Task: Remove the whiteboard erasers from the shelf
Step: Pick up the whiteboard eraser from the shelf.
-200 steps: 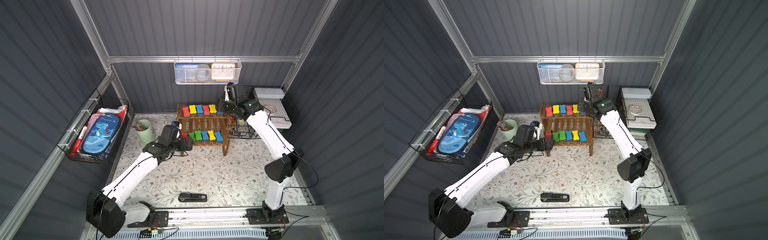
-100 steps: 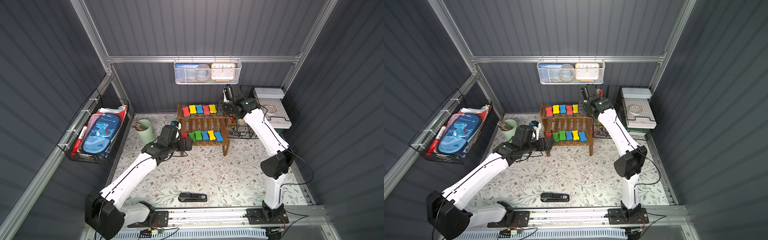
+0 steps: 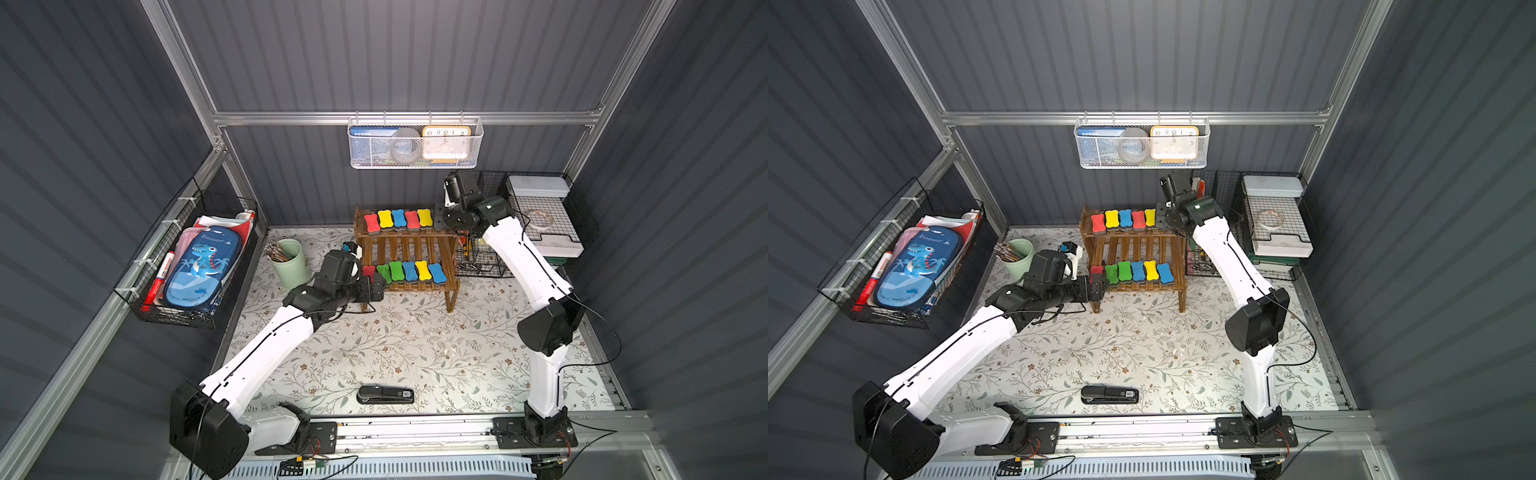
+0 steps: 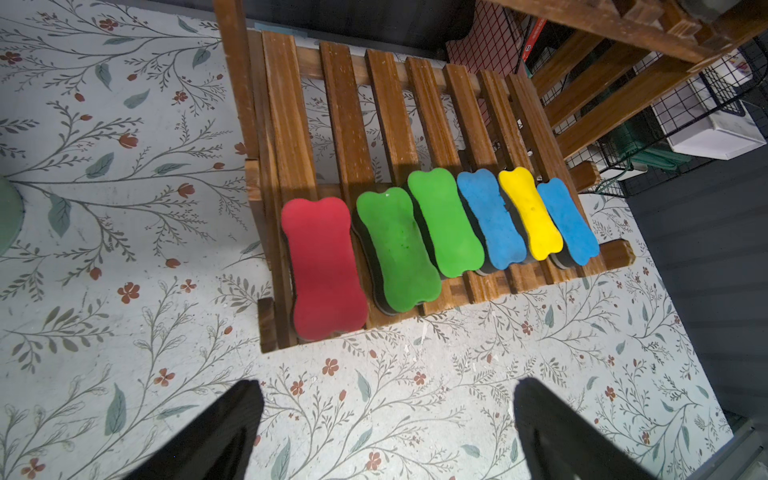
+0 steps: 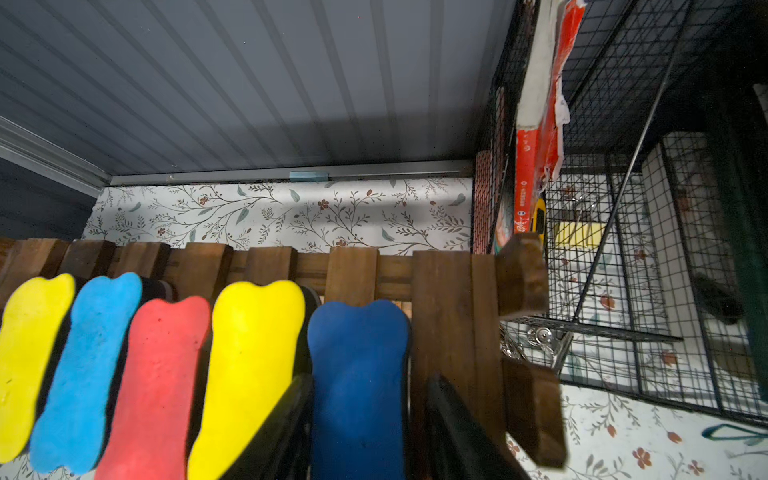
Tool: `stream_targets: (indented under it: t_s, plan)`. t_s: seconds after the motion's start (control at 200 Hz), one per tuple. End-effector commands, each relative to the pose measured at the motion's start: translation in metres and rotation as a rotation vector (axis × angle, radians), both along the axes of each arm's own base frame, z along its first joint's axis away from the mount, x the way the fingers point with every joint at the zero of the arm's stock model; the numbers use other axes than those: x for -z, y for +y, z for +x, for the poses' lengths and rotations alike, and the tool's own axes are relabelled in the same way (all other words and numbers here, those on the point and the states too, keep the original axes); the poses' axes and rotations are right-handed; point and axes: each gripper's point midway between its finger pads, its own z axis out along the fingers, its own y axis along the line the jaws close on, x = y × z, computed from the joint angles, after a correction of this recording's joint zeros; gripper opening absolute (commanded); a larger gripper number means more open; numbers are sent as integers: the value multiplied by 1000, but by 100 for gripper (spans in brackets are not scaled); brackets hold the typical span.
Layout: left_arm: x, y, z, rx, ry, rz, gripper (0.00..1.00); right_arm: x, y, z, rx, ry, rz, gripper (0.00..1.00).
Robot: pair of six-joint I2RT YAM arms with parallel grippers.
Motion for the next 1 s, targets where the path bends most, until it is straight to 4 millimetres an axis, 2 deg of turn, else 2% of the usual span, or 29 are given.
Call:
stream_targets:
  t_s: [0.0, 0.08, 0.2, 0.285, 0.39, 0.515, 0.62, 0.695, 0.73, 0.735, 0.75, 0.76, 0.785, 0.875, 0.996]
  plan:
    - [2, 4, -3, 0, 6, 25, 99, 7, -8, 0, 36, 16, -43, 45]
    - [3, 4, -3, 0, 9, 25, 99, 9, -13, 1, 56, 17, -56, 44]
    - [2, 4, -3, 0, 8, 22, 99, 11, -5, 2, 23, 23, -31, 45]
    - [1, 3, -2, 0, 7, 22, 99, 9, -1, 3, 13, 17, -15, 41]
    - [-1, 3, -2, 1, 5, 19, 99, -9, -1, 3, 8, -32, 4, 35]
    - [-4, 3, -1, -4, 0, 18, 99, -44, -4, -4, 3, -113, 39, 29]
    - [-5, 6, -1, -17, -4, 18, 99, -68, -6, -20, -13, -162, 88, 27]
    - [-5, 7, -1, -26, -7, 21, 99, -77, -8, -37, -26, -178, 133, 27]
    - [-4, 8, -1, -27, -5, 23, 99, -74, -8, -48, -35, -173, 149, 27]
    - [-4, 8, -1, -27, -4, 24, 99, -80, -8, -49, -36, -188, 159, 27]
    - [-4, 8, -1, -27, -4, 24, 99, -72, -10, -54, -36, -170, 157, 27]
    - [-4, 8, -1, -28, -4, 25, 99, -77, -9, -57, -37, -186, 169, 27]
    - [-4, 8, -1, -30, -5, 24, 99, -75, -11, -65, -36, -185, 179, 27]
    - [-1, 10, -2, -34, 2, 30, 99, -56, -12, -98, -48, -162, 198, 27]
    - [1, 11, -4, -37, 9, 29, 99, -8, -15, -143, -58, -81, 226, 26]
